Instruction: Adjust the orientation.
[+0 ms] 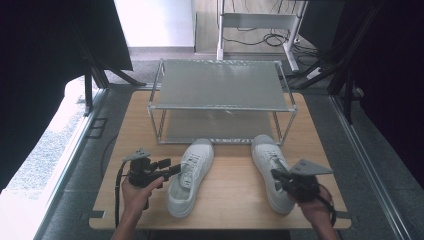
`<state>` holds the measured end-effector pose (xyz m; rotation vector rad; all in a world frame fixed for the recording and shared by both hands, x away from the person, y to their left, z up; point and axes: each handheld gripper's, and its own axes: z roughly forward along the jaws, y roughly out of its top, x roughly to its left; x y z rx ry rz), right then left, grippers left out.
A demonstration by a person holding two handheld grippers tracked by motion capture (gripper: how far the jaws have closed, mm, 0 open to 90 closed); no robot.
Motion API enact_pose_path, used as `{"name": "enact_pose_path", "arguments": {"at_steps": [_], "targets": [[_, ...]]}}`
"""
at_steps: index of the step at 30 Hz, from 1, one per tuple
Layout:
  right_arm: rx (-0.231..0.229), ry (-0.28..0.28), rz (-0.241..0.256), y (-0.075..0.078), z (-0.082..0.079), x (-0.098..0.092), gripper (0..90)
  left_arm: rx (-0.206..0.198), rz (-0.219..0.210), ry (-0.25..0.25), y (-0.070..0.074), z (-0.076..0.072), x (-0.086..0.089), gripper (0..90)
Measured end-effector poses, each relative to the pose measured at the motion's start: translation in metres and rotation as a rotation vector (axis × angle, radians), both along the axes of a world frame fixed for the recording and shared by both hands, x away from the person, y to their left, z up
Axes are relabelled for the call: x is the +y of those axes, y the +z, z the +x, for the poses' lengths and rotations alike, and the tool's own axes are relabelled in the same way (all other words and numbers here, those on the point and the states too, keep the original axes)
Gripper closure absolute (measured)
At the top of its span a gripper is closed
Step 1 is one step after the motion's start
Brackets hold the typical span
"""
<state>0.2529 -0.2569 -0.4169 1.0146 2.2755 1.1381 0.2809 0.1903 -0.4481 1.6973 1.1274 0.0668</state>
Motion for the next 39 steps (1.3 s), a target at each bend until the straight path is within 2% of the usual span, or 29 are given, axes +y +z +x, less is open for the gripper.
{"name": "enact_pose_path", "arguments": {"at_steps": [1,3,5,8,11,12,13,19,21,24,26,27,28,32,34,35,37,38,39], "targets": [[0.010,0.037,-0.055,-0.008,-0.007,0.019,90.0,-0.006,-0.003,0.003,0.001,-0.001,0.001,40.3],[0.004,0.042,-0.105,-0.015,-0.011,0.028,90.0,-0.007,-0.004,0.002,0.002,-0.001,0.001,40.3],[0.003,0.028,-0.121,-0.018,-0.013,0.028,90.0,-0.012,-0.006,0.005,0.003,-0.002,0.002,40.3],[-0.012,-0.026,-0.199,-0.026,-0.024,0.020,90.0,-0.007,-0.005,0.005,0.002,-0.001,0.003,40.3],[-0.016,-0.034,-0.198,-0.029,-0.029,0.015,90.0,-0.003,-0.004,0.002,0.001,-0.001,0.002,40.3],[-0.018,-0.027,-0.177,-0.030,-0.030,0.011,90.0,-0.003,-0.002,0.000,0.002,-0.001,0.002,40.3],[-0.018,-0.027,-0.177,-0.030,-0.030,0.011,90.0,-0.005,-0.001,-0.001,0.002,-0.001,0.002,40.3],[0.026,-0.017,-0.142,-0.028,-0.028,0.000,90.0,-0.011,-0.003,0.011,0.005,-0.003,0.007,40.2],[0.046,-0.015,-0.110,-0.027,-0.027,-0.011,90.0,-0.010,-0.004,0.017,0.004,-0.003,0.009,40.3],[0.052,0.017,-0.091,-0.029,-0.025,-0.012,90.0,-0.010,-0.004,0.017,0.005,-0.003,0.009,40.3],[0.054,0.020,-0.096,-0.030,-0.025,-0.011,90.0,-0.011,-0.004,0.017,0.006,-0.003,0.009,40.3],[0.059,0.030,-0.088,-0.030,-0.025,-0.011,87.8,-0.013,-0.003,0.018,0.006,-0.003,0.009,40.2],[0.070,0.055,-0.043,-0.028,-0.024,-0.012,83.3,-0.017,-0.006,0.017,0.008,-0.004,0.009,40.2],[0.017,0.041,0.025,-0.019,-0.025,-0.018,73.2,-0.030,-0.008,0.010,0.015,-0.007,0.009,40.4],[0.006,0.029,0.039,-0.016,-0.024,-0.020,71.1,-0.037,-0.003,0.006,0.017,-0.007,0.008,40.6],[-0.012,0.010,0.063,-0.010,-0.021,-0.024,67.8,-0.048,0.018,-0.002,0.021,-0.008,0.007,40.6],[-0.020,0.000,0.068,-0.007,-0.018,-0.025,66.2,-0.054,0.020,-0.004,0.022,-0.009,0.006,40.6],[-0.047,-0.012,0.070,0.000,-0.011,-0.025,62.7,-0.060,0.020,-0.009,0.025,-0.009,0.005,40.6],[-0.047,-0.012,0.070,0.000,-0.011,-0.025,62.7,-0.060,0.020,-0.009,0.025,-0.009,0.005,40.6]]}}
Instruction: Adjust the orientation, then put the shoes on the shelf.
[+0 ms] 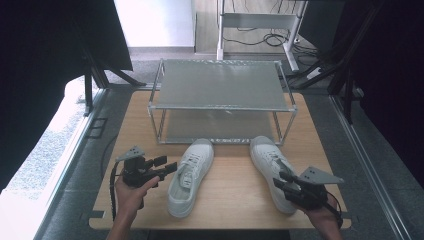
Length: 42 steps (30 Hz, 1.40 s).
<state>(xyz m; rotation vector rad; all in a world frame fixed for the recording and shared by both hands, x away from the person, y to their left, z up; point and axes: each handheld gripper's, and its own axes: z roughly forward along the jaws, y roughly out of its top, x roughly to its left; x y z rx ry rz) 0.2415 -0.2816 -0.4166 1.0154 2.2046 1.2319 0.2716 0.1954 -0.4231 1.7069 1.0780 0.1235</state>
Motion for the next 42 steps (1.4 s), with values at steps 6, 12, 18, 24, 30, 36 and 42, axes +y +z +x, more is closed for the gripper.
{"name": "enact_pose_path", "arguments": {"at_steps": [6,12,18,24,30,36,42], "targets": [[-0.025,0.007,0.012,0.019,0.026,0.003,56.9,-0.006,-0.002,-0.004,0.003,0.002,-0.004,40.7],[0.019,-0.035,0.054,0.010,0.043,-0.002,55.4,0.004,0.005,-0.013,0.000,0.004,-0.008,40.9],[0.036,-0.061,0.065,0.000,0.039,-0.018,54.0,0.038,0.004,-0.011,-0.003,0.004,-0.009,42.6],[0.054,-0.089,0.036,-0.007,0.036,-0.029,52.9,0.032,0.037,-0.002,-0.002,0.002,-0.008,42.4],[0.077,-0.103,0.060,-0.013,0.033,-0.037,51.7,0.058,0.080,-0.006,-0.009,0.001,-0.012,46.3],[0.075,-0.129,0.070,-0.015,0.030,-0.044,50.9,0.068,0.133,-0.014,-0.015,0.002,-0.025,47.6],[0.064,-0.139,0.080,-0.012,0.029,-0.048,50.4,0.083,0.206,0.029,-0.023,0.005,-0.032,47.6]]}}
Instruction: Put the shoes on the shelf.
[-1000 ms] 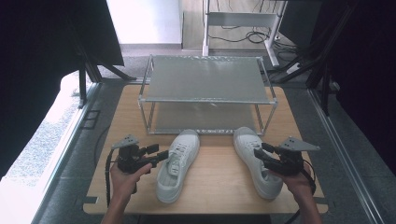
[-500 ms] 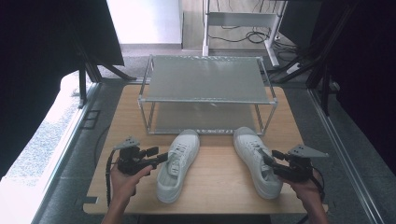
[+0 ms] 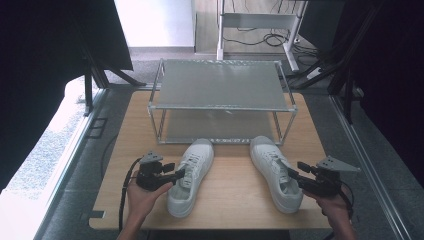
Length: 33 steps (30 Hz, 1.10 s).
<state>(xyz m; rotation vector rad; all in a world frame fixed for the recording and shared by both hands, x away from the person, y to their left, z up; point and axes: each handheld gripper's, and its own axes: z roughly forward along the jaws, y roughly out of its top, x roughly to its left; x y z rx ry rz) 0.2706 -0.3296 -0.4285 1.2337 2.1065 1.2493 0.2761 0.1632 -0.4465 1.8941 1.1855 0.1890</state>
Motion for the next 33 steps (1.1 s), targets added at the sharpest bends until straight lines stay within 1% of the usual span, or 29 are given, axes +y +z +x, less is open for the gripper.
{"name": "enact_pose_path", "arguments": {"at_steps": [2,3,4,5,7,8,12,14,15,17,18,20,22,23,25,26,28,29,31,32,33], "targets": [[0.003,0.003,0.001,0.000,0.000,0.000,50.3,0.021,0.026,0.000,-0.006,0.002,-0.004,47.7],[0.003,0.002,0.001,-0.001,0.000,0.001,50.2,0.030,0.047,-0.003,-0.011,0.004,-0.008,47.8],[0.004,0.005,-0.002,-0.001,0.001,0.001,50.1,0.032,0.057,-0.004,-0.012,0.005,-0.010,47.8],[0.008,0.006,-0.002,-0.001,0.001,0.001,50.0,0.032,0.057,-0.004,-0.012,0.005,-0.010,47.8],[0.009,0.003,-0.001,-0.002,0.001,0.002,49.7,0.026,0.075,0.010,-0.012,0.007,-0.011,47.8],[0.019,0.004,-0.010,-0.002,0.002,0.001,49.3,0.022,0.088,0.025,-0.012,0.008,-0.012,49.0],[0.027,0.001,-0.010,-0.005,0.003,0.002,49.0,0.020,0.103,0.047,-0.014,0.011,-0.014,50.3],[0.034,-0.001,-0.016,-0.006,0.004,0.003,49.0,0.030,0.095,0.059,-0.016,0.015,-0.015,51.7],[0.033,-0.004,-0.021,-0.006,0.004,0.004,49.0,0.032,0.099,0.061,-0.017,0.016,-0.016,52.5],[0.047,-0.013,-0.036,-0.007,0.005,0.005,49.0,0.032,0.103,0.063,-0.017,0.017,-0.017,54.6],[0.047,-0.013,-0.036,-0.007,0.005,0.005,49.0,0.031,0.110,0.065,-0.018,0.018,-0.018,54.6],[0.062,-0.031,-0.075,-0.009,0.006,0.008,49.2,0.022,0.131,0.071,-0.018,0.020,-0.021,59.1],[0.065,-0.027,-0.077,-0.010,0.006,0.009,49.4,0.021,0.132,0.077,-0.018,0.021,-0.022,60.5],[0.065,-0.032,-0.100,-0.010,0.006,0.009,50.0,0.025,0.142,0.087,-0.018,0.021,-0.025,64.1],[0.062,-0.048,-0.122,-0.010,0.007,0.009,50.2,0.015,0.172,0.100,-0.018,0.021,-0.029,66.5],[0.062,-0.048,-0.122,-0.010,0.007,0.009,50.2,0.015,0.172,0.100,-0.018,0.021,-0.029,67.4],[0.059,-0.052,-0.125,-0.011,0.011,0.008,51.1,0.008,0.195,0.108,-0.017,0.022,-0.032,68.8],[0.059,-0.052,-0.125,-0.011,0.011,0.008,51.1,0.008,0.195,0.108,-0.017,0.022,-0.032,69.3],[0.071,-0.057,-0.138,-0.013,0.017,0.009,52.5,0.005,0.201,0.113,-0.018,0.023,-0.033,69.9],[0.071,-0.057,-0.138,-0.013,0.017,0.009,52.5,0.005,0.201,0.113,-0.018,0.023,-0.033,70.1],[0.083,-0.046,-0.139,-0.014,0.022,0.010,52.8,0.003,0.203,0.115,-0.018,0.024,-0.034,70.2]]}}
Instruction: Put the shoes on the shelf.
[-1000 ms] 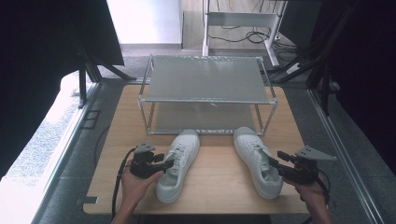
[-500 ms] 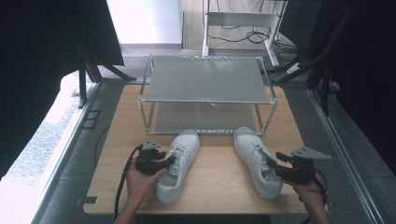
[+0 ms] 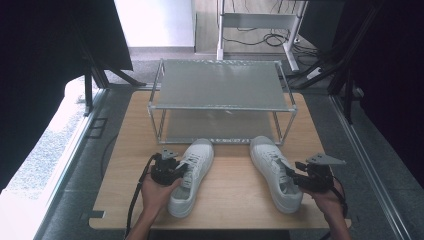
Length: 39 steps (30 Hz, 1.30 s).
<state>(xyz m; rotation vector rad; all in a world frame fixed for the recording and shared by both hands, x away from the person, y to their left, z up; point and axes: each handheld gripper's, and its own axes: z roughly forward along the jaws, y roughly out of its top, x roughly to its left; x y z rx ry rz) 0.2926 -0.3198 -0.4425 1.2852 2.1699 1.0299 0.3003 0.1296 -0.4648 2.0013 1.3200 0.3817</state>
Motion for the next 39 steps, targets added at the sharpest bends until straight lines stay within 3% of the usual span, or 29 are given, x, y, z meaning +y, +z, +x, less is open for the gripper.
{"name": "enact_pose_path", "arguments": {"at_steps": [3,5,6,10,15,21,24,36,39], "targets": [[0.009,0.006,-0.012,-0.001,0.004,0.002,53.4,-0.001,0.009,0.003,-0.001,0.002,-0.001,70.0],[0.026,0.011,-0.049,-0.006,0.009,0.007,53.8,-0.001,0.015,0.002,-0.001,0.003,-0.002,70.0],[0.034,0.001,-0.094,-0.012,0.015,0.012,56.7,0.001,0.014,0.000,-0.001,0.003,-0.002,70.1],[0.056,-0.031,-0.101,-0.015,0.027,0.011,58.7,0.001,0.010,0.001,-0.001,0.004,-0.001,70.4],[0.074,-0.029,-0.114,-0.018,0.030,0.016,65.3,-0.009,0.009,0.012,-0.003,0.003,-0.002,71.4],[0.101,-0.072,-0.142,-0.023,0.034,0.019,73.1,-0.012,0.010,0.022,-0.004,0.003,-0.003,74.3],[0.116,-0.081,-0.163,-0.025,0.037,0.020,75.2,-0.012,-0.008,0.024,-0.004,0.003,-0.001,75.1],[0.140,-0.123,-0.148,-0.027,0.039,0.017,84.7,-0.035,0.008,0.028,-0.005,0.001,-0.002,79.7],[0.145,-0.120,-0.113,-0.027,0.040,0.013,84.9,-0.043,0.003,0.026,-0.005,0.001,-0.001,80.6]]}}
